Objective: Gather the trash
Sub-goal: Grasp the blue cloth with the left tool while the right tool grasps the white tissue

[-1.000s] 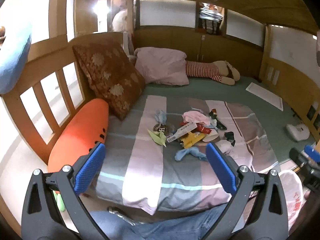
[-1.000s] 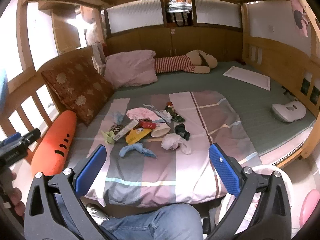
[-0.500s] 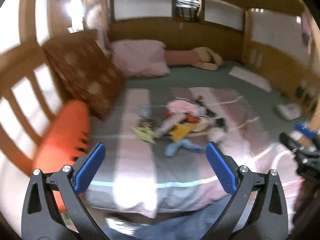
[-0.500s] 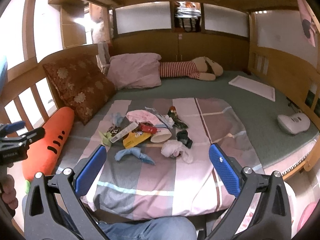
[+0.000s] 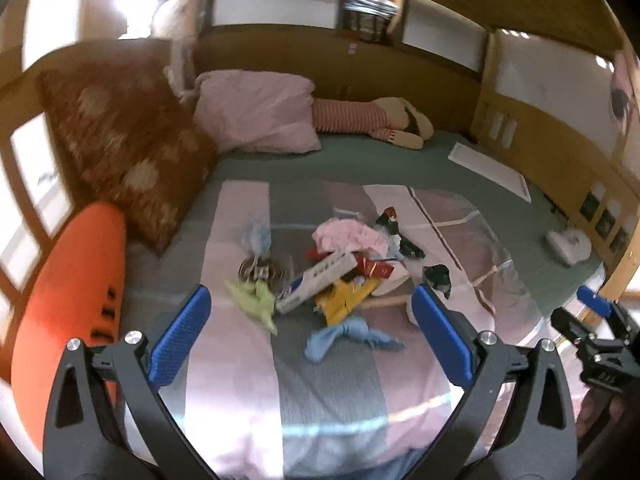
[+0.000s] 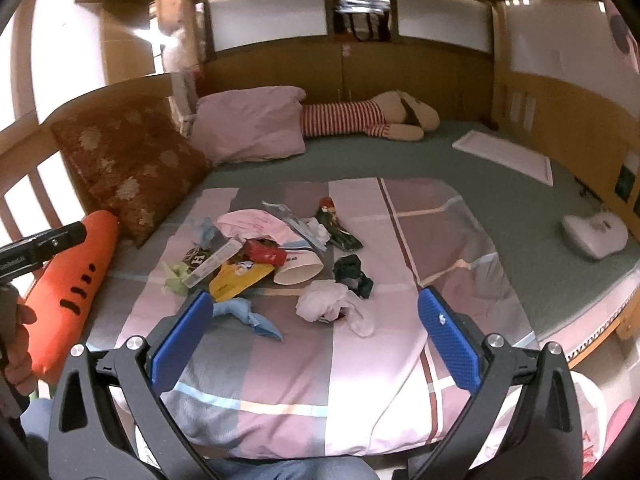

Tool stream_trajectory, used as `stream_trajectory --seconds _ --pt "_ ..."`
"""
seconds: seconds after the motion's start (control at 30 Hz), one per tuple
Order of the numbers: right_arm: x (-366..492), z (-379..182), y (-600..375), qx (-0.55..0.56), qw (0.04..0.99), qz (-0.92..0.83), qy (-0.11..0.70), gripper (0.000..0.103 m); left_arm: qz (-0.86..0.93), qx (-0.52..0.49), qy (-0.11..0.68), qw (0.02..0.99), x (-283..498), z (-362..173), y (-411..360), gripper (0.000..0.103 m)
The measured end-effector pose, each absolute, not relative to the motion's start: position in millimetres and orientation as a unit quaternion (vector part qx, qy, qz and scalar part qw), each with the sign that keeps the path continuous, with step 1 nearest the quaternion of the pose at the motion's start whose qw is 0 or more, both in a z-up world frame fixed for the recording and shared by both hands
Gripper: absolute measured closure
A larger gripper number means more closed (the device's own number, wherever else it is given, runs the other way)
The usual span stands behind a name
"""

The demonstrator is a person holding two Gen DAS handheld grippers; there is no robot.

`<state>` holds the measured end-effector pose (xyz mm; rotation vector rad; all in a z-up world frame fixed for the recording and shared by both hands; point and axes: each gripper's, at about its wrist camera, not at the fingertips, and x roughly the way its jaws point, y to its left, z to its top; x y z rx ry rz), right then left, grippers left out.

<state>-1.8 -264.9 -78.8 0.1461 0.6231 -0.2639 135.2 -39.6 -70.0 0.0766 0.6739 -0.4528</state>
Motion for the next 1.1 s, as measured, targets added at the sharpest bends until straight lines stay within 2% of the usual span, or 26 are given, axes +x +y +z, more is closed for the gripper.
stream_trajectory --seconds 0.1,0.27,0.3,0.33,0.37,0.57,0.6,0.63,0.67,0.7,0.83,0.9,1.1 --pt "9 -88 -276 0.073 0.938 -0.141 0.309 0.003 -0.228 0.053 0.335 0.913 161 -89 -58 0.003" --pt "33 -125 -299 0.098 0.922 -0.159 0.339 0.003 -0.269 0.075 0.429 0.859 199 -180 -90 0.003" --pt "40 -135 -303 0.102 0.917 -0.163 0.349 0.003 -0.274 0.071 0.456 0.843 206 -203 -95 0.005" --pt "44 -142 -305 0.107 0.913 -0.164 0.357 0.003 -0.275 0.068 0.484 0.828 211 -220 -100 0.015" --pt "49 -150 -308 0.113 0.911 -0.162 0.363 0.003 -0.283 0.063 0.500 0.816 213 -231 -103 0.019" --pt "80 -186 -309 0.111 0.900 -0.162 0.390 0.003 -0.281 0.163 0.479 0.816 218 -268 -132 0.023" --pt "85 -192 -310 0.109 0.897 -0.162 0.396 0.003 -0.277 0.174 0.489 0.809 219 -274 -134 0.033" --pt "89 -195 -311 0.106 0.896 -0.163 0.399 0.003 -0.275 0.173 0.505 0.800 222 -280 -134 0.056" --pt "93 -199 -311 0.102 0.895 -0.166 0.402 0.003 -0.276 0.166 0.515 0.794 224 -284 -134 0.070" --pt "96 -201 -311 0.097 0.894 -0.169 0.403 0.003 -0.279 0.151 0.527 0.788 225 -284 -131 0.097" --pt "114 -217 -310 0.076 0.892 -0.173 0.411 0.003 -0.313 0.116 0.500 0.799 213 -242 -120 0.099" --pt "126 -226 -309 0.073 0.888 -0.171 0.421 0.003 -0.339 0.102 0.460 0.814 192 -204 -109 0.099" --pt "160 -255 -300 0.056 0.877 -0.177 0.444 0.003 -0.344 0.033 0.373 0.861 160 -138 -57 0.099"
